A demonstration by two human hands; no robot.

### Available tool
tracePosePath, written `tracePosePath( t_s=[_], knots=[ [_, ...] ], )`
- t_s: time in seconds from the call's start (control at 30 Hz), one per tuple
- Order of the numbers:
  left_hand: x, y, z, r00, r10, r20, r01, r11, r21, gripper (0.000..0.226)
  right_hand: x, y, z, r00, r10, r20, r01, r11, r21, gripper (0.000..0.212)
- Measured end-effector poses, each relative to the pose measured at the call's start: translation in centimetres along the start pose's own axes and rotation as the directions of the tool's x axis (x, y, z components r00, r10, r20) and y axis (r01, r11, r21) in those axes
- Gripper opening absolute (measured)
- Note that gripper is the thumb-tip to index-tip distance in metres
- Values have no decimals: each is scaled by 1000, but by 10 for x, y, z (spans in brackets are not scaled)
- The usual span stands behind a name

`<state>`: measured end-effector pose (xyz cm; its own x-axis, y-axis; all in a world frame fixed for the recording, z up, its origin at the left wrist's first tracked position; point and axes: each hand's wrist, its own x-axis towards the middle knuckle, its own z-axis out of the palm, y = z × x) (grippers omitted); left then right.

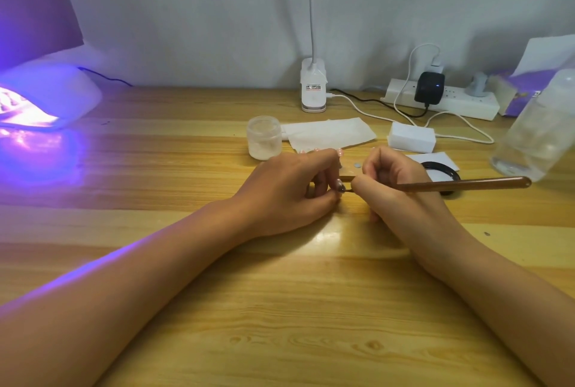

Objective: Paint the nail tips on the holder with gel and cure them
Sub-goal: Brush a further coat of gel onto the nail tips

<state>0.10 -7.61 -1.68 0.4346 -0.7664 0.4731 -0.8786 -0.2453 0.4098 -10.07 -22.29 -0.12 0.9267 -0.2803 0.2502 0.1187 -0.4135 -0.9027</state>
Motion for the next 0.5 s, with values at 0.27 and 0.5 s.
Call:
tracePosePath(
  t_s=[0.27,0.5],
  knots=[
    [0,-1,1,1000,-8,-1,8,1000,-9,21,0,2,-1,998,9,-62,-5,998,62,20],
    [0,-2,1,1000,-29,7,29,1000,7,22,2,7,-1,998,18,-64,-11,995,102,18]
  ],
)
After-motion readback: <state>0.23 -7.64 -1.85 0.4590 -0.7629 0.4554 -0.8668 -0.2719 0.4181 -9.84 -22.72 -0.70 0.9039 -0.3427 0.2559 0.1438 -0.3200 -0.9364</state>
